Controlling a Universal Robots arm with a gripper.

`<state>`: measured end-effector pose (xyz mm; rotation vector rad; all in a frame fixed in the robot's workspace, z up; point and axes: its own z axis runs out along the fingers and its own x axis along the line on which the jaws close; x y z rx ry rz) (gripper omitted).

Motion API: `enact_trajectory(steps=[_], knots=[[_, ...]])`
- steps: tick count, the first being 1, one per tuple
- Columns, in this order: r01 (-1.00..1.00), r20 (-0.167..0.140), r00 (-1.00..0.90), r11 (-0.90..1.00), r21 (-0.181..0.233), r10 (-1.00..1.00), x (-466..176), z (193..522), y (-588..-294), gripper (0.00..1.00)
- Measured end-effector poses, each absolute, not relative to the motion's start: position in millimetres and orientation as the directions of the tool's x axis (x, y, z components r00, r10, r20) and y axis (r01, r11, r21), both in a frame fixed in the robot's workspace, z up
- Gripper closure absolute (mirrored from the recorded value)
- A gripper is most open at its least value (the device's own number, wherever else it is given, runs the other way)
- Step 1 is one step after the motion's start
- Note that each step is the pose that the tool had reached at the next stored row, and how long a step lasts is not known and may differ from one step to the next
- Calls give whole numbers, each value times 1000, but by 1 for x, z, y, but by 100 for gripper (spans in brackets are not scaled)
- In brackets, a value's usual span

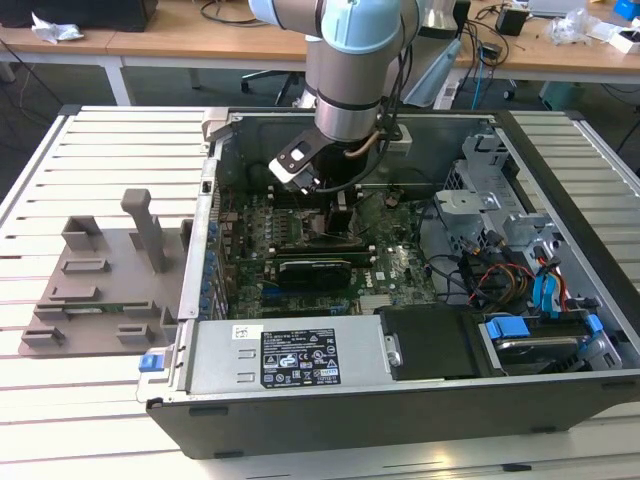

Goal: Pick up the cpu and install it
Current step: 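Place the cpu into insertion slot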

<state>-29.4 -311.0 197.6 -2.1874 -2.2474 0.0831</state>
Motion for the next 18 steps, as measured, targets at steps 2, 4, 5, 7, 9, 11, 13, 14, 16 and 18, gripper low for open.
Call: enact_trajectory(steps=[2, 4, 5, 7, 9, 11, 13, 14, 16, 18], knots=[[999, -34, -28, 26, -41, 999, -29, 198, -311, 45], [999, -34, -28, 26, -41, 999, -29, 198, -311, 45], [999, -34, -28, 26, -41, 999, -29, 198, -311, 45], [999, -33, -28, 26, -41, 999, -29, 197, -311, 44], [999, -33, -28, 26, -41, 999, -29, 197, -311, 38], [999, -34, -28, 27, -41, 999, -29, 198, -311, 38], [999, -34, -28, 27, -41, 999, -30, 198, -309, 38], [999, -34, -28, 27, -41, 999, -30, 198, -308, 38], [999, -34, -29, 27, -41, 999, -30, 198, -308, 38], [999, -34, -29, 27, -41, 999, -30, 198, -308, 38]])
